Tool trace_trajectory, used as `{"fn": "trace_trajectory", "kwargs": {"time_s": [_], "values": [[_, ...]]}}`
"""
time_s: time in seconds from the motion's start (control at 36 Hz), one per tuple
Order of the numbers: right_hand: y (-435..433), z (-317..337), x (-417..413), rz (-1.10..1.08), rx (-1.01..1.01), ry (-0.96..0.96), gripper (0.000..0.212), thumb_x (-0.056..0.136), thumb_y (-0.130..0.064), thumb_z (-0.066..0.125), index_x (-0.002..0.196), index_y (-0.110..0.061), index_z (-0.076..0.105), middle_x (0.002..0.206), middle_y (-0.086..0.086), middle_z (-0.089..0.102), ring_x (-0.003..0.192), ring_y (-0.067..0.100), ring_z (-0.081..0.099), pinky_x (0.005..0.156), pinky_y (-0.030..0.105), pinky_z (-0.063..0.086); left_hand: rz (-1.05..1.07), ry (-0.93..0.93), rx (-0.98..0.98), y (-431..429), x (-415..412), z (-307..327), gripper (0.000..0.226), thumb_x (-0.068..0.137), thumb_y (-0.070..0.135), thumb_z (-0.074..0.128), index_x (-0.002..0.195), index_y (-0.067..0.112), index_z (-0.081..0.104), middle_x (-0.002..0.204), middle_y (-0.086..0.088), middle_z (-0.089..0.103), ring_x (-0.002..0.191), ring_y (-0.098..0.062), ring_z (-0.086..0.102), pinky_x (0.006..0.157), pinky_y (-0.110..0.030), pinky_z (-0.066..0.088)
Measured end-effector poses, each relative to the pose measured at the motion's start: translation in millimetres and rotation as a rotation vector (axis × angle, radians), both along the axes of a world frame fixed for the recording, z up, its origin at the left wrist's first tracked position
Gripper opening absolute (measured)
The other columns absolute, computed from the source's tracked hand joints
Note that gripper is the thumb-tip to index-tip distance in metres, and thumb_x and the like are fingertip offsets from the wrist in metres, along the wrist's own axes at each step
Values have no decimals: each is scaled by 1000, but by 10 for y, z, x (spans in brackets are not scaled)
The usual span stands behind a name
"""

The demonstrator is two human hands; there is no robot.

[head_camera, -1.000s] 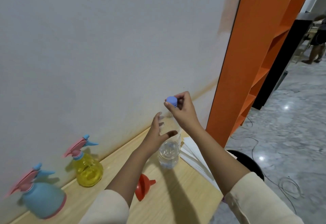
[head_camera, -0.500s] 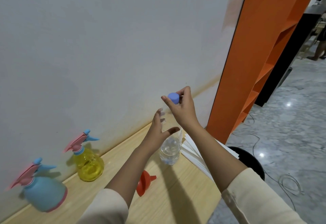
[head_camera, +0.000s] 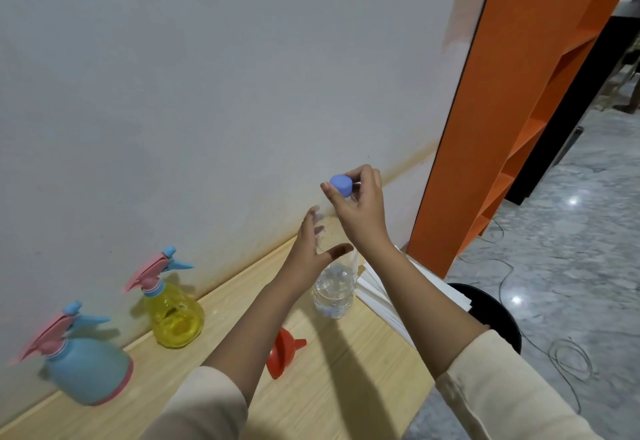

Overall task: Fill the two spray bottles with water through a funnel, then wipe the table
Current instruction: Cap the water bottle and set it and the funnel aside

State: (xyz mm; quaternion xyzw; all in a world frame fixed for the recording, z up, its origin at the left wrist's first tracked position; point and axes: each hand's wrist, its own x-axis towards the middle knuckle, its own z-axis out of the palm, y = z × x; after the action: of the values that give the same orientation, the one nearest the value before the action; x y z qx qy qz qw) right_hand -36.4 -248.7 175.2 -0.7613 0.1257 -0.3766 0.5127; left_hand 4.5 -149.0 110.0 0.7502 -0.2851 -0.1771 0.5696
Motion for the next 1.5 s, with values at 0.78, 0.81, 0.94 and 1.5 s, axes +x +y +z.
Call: {"fn": "trace_trajectory", "kwargs": {"time_s": [0.78, 0.81, 0.94, 1.5], "values": [[-67, -948, -278, 211, 235, 269, 96, 66, -26, 84, 141, -27, 25, 133, 0, 50, 123, 11, 46, 92, 17, 35, -108, -335, 1070, 919, -358, -1065, 67, 75, 45, 66, 130, 17, 39, 127, -5, 43, 114, -23, 41, 88, -34, 41], [-58, -955, -260, 201, 231, 255, 94, 65, -26, 85, 140, -26, 27, 131, 0, 52, 122, 11, 47, 89, 13, 35, -85, -317, 1053, 907, -363, -1072, 58, 75, 36, 66, 124, 16, 43, 123, -5, 44, 110, -23, 42, 85, -33, 42], [-25, -981, -136, 166, 207, 224, 90, 58, -29, 89, 133, -24, 38, 123, -5, 58, 119, 7, 51, 95, 23, 40, 129, -235, 871, 879, -289, -1055, 44, 72, 20, 67, 112, 11, 51, 113, -4, 44, 106, -22, 44, 81, -29, 43], [410, -935, 977, 257, 164, 222, 86, 57, -24, 89, 128, -24, 40, 121, -10, 56, 115, 9, 53, 88, 15, 41, 764, -102, 384, 1113, 656, -1346, 53, 83, 33, 69, 123, 1, 51, 121, -20, 43, 107, -33, 48, 92, -28, 34]]}}
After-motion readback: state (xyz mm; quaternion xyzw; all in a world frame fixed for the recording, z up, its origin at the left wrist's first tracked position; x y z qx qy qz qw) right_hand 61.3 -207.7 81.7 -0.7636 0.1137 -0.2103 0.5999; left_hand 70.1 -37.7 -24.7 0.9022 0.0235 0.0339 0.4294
